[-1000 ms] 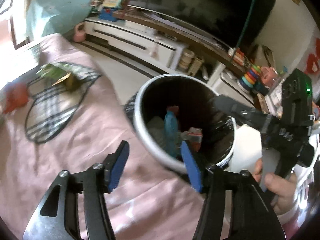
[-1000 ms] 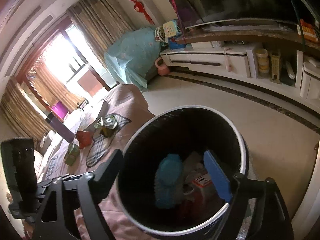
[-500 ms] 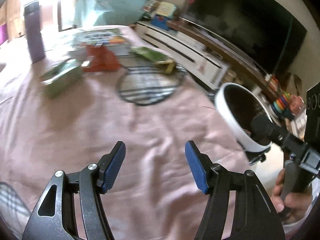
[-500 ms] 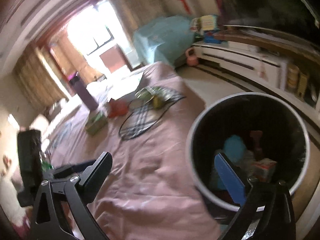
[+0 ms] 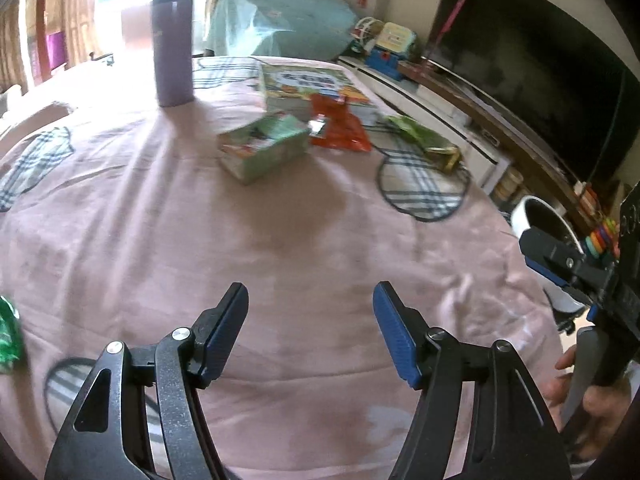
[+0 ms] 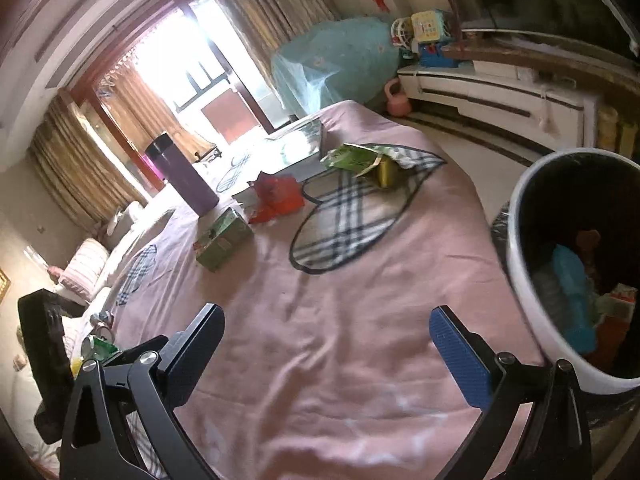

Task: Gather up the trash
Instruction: 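Grasp the green milk carton with the left tool while the right tool grasps the orange snack bag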

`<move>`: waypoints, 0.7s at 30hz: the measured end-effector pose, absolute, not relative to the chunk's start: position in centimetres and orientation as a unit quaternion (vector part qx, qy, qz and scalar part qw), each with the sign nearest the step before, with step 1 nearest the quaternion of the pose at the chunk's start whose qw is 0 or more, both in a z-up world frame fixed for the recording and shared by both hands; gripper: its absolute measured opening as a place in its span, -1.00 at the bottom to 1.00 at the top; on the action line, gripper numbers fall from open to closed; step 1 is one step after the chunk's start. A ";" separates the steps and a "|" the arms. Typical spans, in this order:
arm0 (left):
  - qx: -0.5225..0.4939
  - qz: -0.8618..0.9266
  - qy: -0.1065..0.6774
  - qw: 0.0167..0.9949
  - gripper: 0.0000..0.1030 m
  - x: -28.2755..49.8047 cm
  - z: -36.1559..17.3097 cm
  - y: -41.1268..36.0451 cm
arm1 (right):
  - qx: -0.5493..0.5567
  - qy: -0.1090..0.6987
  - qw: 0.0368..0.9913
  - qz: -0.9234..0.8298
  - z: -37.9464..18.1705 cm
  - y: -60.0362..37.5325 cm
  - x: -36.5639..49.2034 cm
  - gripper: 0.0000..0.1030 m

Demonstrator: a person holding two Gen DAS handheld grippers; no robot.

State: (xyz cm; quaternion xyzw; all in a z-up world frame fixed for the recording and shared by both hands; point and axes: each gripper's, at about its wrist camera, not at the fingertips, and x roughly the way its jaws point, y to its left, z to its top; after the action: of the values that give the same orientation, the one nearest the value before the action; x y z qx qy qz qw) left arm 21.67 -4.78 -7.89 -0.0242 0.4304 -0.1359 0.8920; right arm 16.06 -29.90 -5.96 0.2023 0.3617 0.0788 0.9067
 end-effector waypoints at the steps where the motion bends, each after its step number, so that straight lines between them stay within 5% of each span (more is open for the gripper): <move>1: -0.022 -0.133 0.430 0.893 0.29 22.0 -7.9 -4.4 | 0.195 0.365 0.906 0.090 -6.0 -29.1 16.5 1.00; 17: 0.025 -0.135 0.429 0.893 0.57 30.1 -7.7 -2.2 | 0.143 0.393 0.900 0.126 -6.5 -23.8 26.3 0.97; 21: 0.038 -0.136 0.434 0.890 0.59 32.4 -8.3 -2.8 | 0.134 0.391 0.900 0.137 -6.6 -22.7 28.9 0.71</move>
State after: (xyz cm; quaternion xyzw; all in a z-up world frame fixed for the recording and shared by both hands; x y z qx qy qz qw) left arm 32.40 -2.83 -8.31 0.0382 0.4343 -0.1360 0.8896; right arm 28.93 -22.69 -6.55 0.1342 0.3907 0.1367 0.9004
